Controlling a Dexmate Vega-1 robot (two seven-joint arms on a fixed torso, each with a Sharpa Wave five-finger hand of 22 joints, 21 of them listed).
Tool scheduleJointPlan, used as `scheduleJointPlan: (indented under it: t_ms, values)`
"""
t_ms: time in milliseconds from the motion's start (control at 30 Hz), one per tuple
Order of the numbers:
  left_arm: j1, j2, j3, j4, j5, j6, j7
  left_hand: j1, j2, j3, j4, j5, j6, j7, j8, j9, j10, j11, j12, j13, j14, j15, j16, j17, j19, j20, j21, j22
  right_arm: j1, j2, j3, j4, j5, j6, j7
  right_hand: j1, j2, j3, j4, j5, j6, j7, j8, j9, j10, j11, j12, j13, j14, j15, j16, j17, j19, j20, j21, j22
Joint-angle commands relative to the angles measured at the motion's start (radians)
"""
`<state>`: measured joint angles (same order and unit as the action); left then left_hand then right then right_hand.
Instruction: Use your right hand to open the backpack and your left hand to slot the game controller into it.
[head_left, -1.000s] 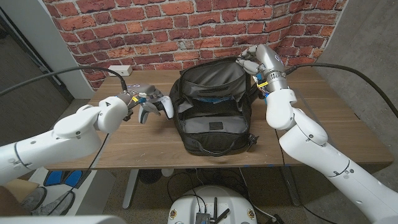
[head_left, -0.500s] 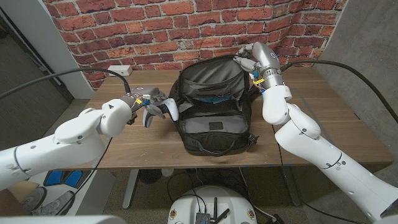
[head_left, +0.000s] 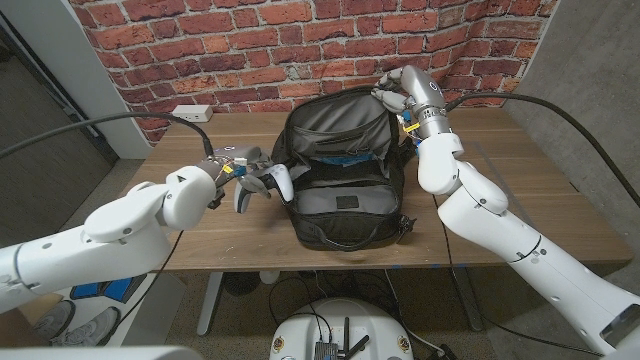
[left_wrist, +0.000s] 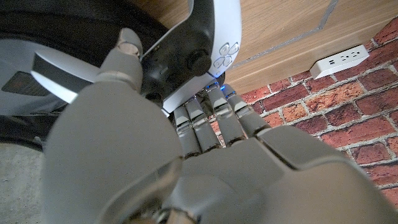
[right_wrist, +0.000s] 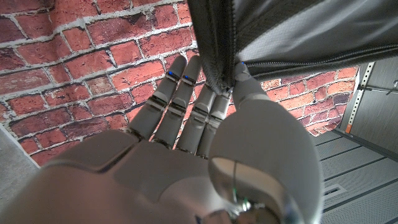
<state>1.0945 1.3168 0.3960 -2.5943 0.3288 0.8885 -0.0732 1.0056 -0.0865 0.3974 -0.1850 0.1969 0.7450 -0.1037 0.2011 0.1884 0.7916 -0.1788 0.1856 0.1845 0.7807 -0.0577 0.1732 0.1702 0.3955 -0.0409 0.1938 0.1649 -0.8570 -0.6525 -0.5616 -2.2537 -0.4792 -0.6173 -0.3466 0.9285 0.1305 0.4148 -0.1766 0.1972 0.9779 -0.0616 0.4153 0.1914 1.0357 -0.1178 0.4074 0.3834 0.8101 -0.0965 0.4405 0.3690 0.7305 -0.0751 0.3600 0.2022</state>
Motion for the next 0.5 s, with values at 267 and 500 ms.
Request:
scheduleJointPlan:
  t_ms: [267,500]
  values:
    - [-0.099,-0.040,0.114,-0.077,0.042,0.061,-0.044,0.040,0.131,0.015,0.012,0.007,0.081,-0.020,0.002,0.003,0.044,-0.031,0.006,0.001,0.043,-0.182,0.008,0.002,0.015,-0.156,0.001,0.005,0.019,0.018,-0.010,0.043,0.015,0.037,-0.017,0.017,0.021,0.001,0.008,0.003,0.008,0.000,0.001,0.020,0.004,0.001,0.004,0.007,0.010,-0.127,0.000,0.005,0.003,-0.122,0.010,0.003]
    - [-0.176,-0.092,0.225,-0.098,0.140,0.110,-0.107,0.039,0.131,0.015,0.012,0.007,0.082,-0.015,0.002,0.003,0.044,-0.031,0.006,0.001,0.044,-0.181,0.008,0.002,0.020,-0.155,0.002,0.005,0.029,0.023,-0.014,0.062,0.016,0.055,-0.023,0.018,0.021,0.000,0.008,0.003,0.009,0.000,0.000,0.020,0.002,0.003,0.004,0.010,0.010,-0.127,0.000,0.006,0.000,-0.122,0.011,0.003]
